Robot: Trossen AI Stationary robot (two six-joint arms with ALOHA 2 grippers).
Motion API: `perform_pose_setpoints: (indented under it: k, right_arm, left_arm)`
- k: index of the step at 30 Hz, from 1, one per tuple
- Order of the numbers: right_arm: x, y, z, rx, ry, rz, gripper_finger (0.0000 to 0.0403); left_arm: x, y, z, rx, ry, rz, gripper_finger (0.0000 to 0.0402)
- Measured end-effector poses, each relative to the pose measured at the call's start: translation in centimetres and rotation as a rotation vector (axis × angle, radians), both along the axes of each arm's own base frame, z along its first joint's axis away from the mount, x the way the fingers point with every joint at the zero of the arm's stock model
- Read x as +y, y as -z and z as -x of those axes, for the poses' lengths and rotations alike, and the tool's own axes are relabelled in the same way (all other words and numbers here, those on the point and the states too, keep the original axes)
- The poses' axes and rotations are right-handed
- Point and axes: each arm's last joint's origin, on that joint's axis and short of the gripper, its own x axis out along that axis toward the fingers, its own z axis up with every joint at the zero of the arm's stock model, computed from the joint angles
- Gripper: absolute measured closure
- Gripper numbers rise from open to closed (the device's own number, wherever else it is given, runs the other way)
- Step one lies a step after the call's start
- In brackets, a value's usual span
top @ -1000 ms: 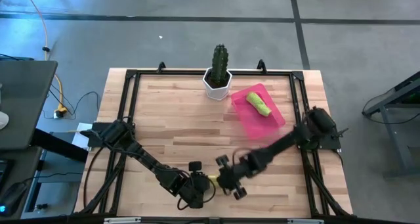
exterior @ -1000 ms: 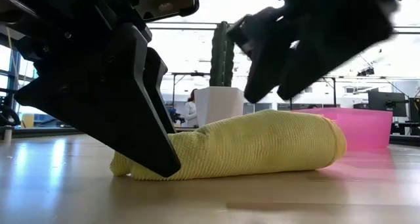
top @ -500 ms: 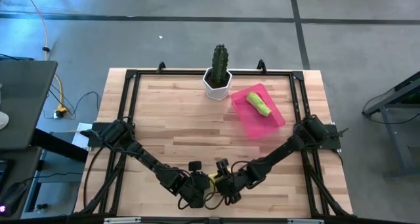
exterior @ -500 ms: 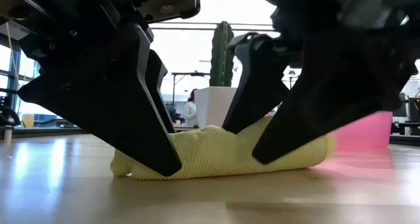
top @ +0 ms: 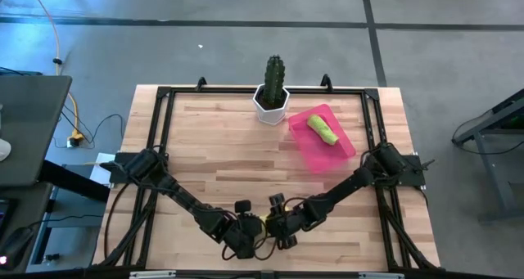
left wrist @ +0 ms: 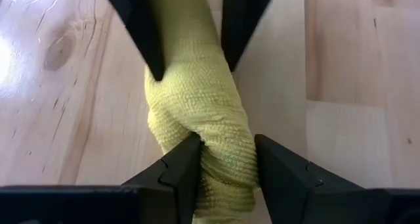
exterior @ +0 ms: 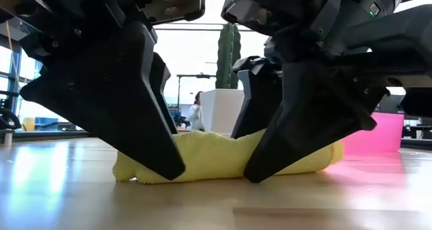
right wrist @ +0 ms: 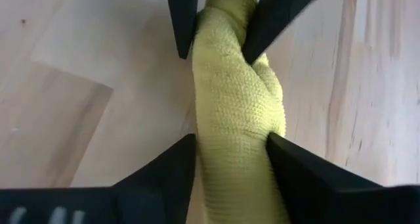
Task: Roll microfiber towels into tight, uniform cylinder then place into a basket
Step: Put the rolled yellow towel into the pink bin
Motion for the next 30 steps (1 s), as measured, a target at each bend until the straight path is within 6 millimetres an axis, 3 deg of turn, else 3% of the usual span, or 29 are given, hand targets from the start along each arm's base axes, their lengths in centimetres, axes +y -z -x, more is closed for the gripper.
perform_pose_setpoints:
  k: [11,17,20,23,30]
  right_arm:
    - [-0.3,0.2,0.2,0.047,0.031,-0.052,0.0385]
    - [-0.8,-0.6,0.8,0.077,0.049,0.006,0.0386]
    - [-1.9,-2.1,1.8,0.120,0.068,0.090,0.0393]
    - [-3.5,-4.9,2.9,0.129,0.112,0.172,0.0395]
    - [-9.0,-10.7,6.3,0.230,0.293,0.316,0.0395]
  left_arm:
    - [0.3,-1.8,0.7,0.030,0.019,0.011,0.0271]
    - [0.4,-2.5,1.3,0.076,0.031,0.020,0.0271]
    - [0.7,-2.9,1.6,0.101,0.029,0.012,0.0271]
    - [0.9,-3.5,2.0,0.118,0.026,-0.004,0.0271]
    - [1.1,-4.6,2.2,0.102,0.021,-0.010,0.0271]
